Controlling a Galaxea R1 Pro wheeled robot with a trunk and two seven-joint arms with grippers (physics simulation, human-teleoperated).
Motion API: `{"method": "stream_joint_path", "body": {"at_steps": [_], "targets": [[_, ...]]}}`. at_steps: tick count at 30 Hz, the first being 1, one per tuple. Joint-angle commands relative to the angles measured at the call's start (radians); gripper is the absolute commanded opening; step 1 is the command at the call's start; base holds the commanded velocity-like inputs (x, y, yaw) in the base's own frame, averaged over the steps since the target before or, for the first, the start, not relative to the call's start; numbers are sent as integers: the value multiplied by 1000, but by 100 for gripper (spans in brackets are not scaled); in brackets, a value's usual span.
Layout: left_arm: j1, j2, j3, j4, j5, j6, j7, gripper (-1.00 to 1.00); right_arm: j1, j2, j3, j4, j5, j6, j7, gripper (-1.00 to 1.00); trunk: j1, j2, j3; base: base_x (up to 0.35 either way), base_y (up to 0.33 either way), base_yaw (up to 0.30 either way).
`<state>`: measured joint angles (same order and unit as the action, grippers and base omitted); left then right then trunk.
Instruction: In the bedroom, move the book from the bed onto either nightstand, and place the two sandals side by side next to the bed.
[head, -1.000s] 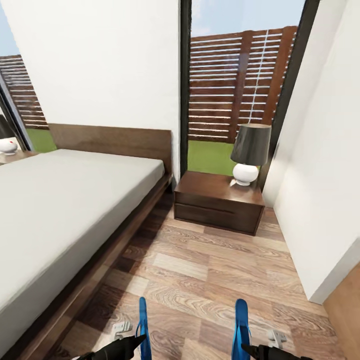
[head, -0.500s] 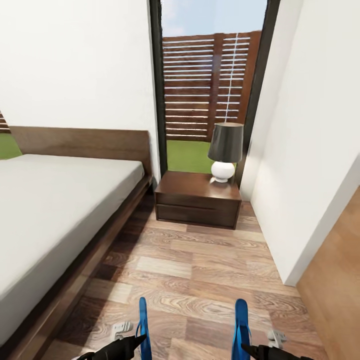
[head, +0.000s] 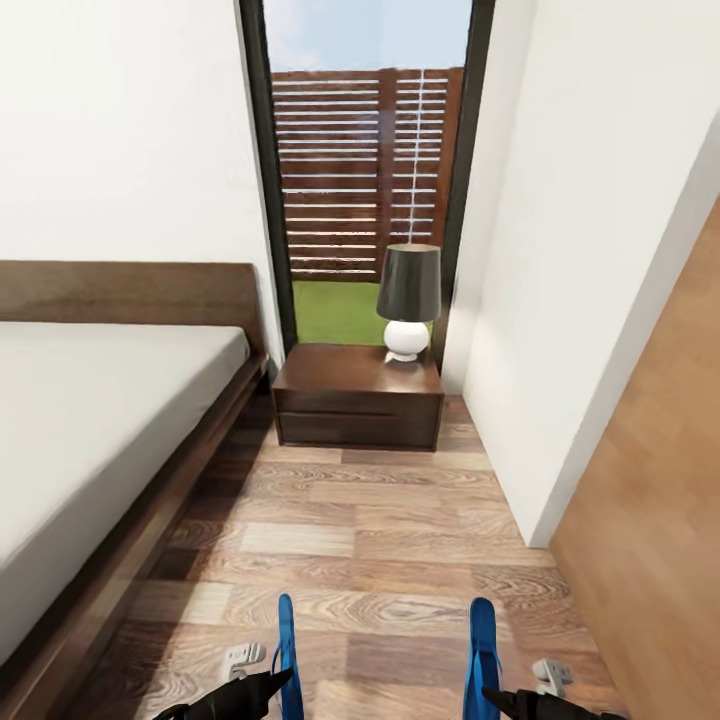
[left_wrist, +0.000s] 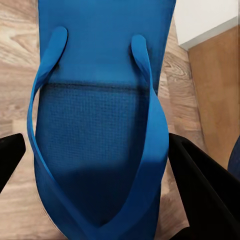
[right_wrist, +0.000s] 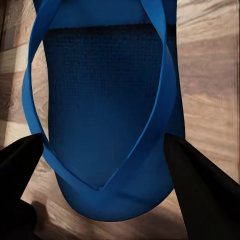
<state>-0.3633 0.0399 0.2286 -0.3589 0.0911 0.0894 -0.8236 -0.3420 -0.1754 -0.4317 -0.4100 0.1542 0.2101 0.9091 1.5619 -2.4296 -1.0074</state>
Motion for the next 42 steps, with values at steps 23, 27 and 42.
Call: {"method": "stream_joint_path", "body": {"at_steps": [23, 27, 42], "targets": [[0, 1, 3, 0, 6, 9, -5, -100, 0, 7, -9, 0, 10, 8, 5, -100, 0, 0, -1, 140, -20, -62], [0, 1, 3, 0, 6, 9, -5, -100, 0, 7, -9, 0, 10, 7, 5, -100, 0, 0, -1, 301, -141, 0], [0, 1, 5, 0, 6, 9, -5, -100, -1, 7, -9, 0, 10, 8, 7, -100, 0, 0, -1, 311, -82, 0]]}}
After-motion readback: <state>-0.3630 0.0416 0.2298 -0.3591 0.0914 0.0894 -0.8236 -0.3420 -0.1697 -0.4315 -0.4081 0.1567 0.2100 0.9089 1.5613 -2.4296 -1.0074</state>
